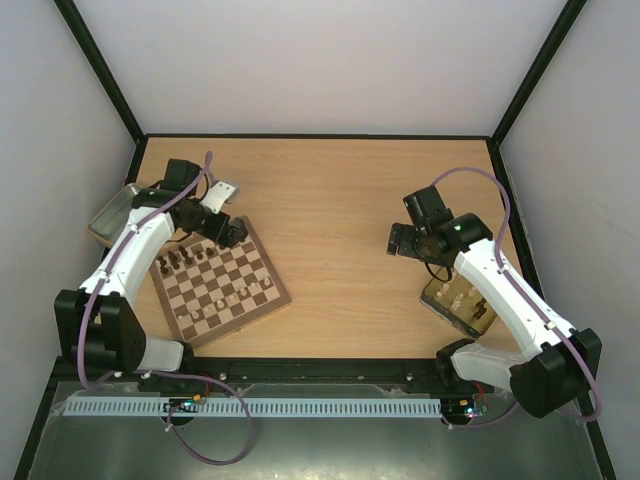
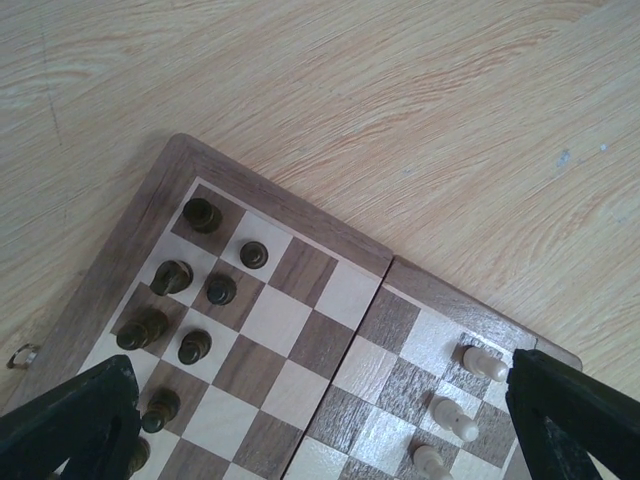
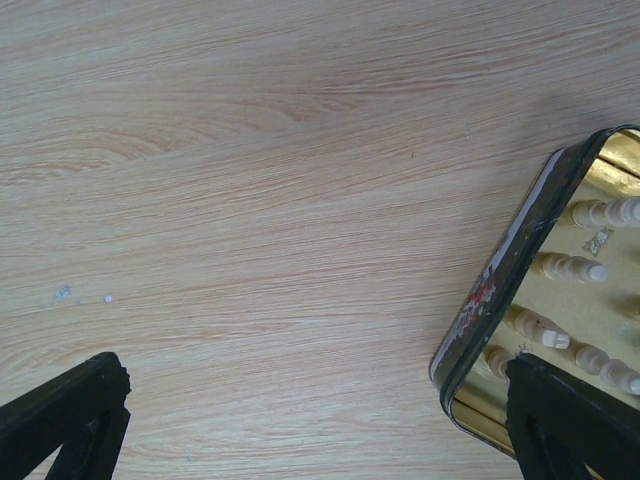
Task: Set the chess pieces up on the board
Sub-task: Move the chessboard to the center of the board.
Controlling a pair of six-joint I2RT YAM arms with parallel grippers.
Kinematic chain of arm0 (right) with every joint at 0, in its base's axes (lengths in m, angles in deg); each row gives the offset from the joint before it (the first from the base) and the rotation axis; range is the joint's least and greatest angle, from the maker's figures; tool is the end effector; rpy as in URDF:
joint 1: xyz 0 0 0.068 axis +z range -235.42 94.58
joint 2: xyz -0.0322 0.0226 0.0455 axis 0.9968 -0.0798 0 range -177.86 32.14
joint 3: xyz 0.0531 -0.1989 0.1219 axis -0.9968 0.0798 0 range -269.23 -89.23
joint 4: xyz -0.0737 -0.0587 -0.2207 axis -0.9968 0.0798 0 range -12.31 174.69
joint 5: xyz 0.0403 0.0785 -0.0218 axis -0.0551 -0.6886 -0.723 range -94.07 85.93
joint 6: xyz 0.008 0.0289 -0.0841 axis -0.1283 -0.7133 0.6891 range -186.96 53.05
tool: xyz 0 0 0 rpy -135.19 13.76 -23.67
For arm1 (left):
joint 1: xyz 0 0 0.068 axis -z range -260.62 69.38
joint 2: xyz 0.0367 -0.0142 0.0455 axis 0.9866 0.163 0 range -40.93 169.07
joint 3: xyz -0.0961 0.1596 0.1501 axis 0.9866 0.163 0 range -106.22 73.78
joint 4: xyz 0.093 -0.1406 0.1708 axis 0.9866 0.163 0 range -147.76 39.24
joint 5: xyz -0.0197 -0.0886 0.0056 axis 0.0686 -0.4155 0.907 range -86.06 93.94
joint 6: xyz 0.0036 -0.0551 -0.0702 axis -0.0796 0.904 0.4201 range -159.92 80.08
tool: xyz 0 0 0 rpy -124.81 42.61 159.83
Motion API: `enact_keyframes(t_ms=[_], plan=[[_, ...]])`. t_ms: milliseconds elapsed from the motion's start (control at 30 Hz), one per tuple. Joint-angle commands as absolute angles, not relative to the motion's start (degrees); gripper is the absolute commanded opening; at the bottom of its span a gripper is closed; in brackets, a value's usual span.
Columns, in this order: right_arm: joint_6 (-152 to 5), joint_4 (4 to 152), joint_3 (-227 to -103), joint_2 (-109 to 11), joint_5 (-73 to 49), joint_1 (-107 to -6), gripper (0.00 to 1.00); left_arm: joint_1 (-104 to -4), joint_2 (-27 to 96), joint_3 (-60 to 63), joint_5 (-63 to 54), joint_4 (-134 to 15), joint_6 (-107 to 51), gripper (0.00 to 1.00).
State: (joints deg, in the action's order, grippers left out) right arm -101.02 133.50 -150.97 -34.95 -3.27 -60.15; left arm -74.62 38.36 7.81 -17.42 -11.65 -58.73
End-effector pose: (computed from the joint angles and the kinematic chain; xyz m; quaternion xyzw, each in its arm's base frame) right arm 0.2098 0.0977 0.2290 0.0760 0.9655 0.1173 0.2196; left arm 0.2780 -0.0583 0.2184 0.2513 0.9153 -0.1488 0.2774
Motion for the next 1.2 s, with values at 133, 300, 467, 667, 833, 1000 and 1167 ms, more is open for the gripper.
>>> enact_keyframes(t_ms=[133,300,467,667,833,1000,1167], plan=[[-99.3,135.8,-153.7,-37.1,-5.3,-59.1,0.98,-80.0,39.0,5.8,-13.5,-6.5,-60.2,0.77],[-99.7,137.3,-157.6,-40.3,-5.0,-51.8,0.98,-90.8,38.4,0.6,-14.5,3.7,-68.5,0.70],[-101.3,133.3,-156.7,-42.4,-8.7,-49.4,0.98,-102.2,36.8,-2.8,-13.3,13.5,-77.8,0.59],[-99.4,132.0,-158.0,-46.5,-10.3,-49.0,0.98,-114.1,34.3,3.0,-8.5,16.4,-87.9,0.21],[-97.0,132.7,-160.2,-49.6,-9.3,-49.0,0.98,-121.3,34.6,11.2,-6.8,13.1,-90.7,0.08],[-97.9,131.7,-160.5,-51.7,-12.2,-48.9,0.98,-121.7,35.0,19.6,-4.6,3.4,-87.9,0.03],[-101.3,129.3,-158.5,-50.9,-16.3,-49.0,0.98,-119.8,39.3,24.2,-0.2,-7.4,-83.9,0.02]])
